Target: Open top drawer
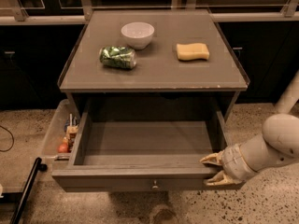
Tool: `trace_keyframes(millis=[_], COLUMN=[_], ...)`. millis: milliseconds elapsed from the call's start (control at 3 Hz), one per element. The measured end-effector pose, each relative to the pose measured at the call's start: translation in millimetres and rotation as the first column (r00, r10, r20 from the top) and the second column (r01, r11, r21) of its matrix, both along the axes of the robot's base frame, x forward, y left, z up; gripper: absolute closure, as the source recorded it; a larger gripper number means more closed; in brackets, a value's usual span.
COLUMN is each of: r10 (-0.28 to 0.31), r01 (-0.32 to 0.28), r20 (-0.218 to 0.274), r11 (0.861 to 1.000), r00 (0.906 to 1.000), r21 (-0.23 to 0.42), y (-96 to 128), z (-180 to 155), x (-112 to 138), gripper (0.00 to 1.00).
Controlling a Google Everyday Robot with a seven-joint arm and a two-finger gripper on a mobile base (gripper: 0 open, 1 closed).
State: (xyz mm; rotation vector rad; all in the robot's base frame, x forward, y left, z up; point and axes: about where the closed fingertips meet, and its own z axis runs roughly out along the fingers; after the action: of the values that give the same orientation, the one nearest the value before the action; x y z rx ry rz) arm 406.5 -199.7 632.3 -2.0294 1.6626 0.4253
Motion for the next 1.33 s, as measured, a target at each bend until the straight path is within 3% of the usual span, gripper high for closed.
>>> trace_keyframes(millis=[667, 1000, 1333], r10=[0.0, 0.023, 0.083], r01=[0.0, -0.023, -0.081], r20=[0.0, 0.009, 0.069], r11=[1.0, 1.0, 0.996], r00=[1.0, 0.9997, 0.9941], r21=[0.0, -0.01, -0.031], y=[0.2, 10.5, 29.0], z=[0.1, 5.9, 45.8], x=[0.1, 7.7, 24.4], gripper=[0.27, 0.04, 0.0])
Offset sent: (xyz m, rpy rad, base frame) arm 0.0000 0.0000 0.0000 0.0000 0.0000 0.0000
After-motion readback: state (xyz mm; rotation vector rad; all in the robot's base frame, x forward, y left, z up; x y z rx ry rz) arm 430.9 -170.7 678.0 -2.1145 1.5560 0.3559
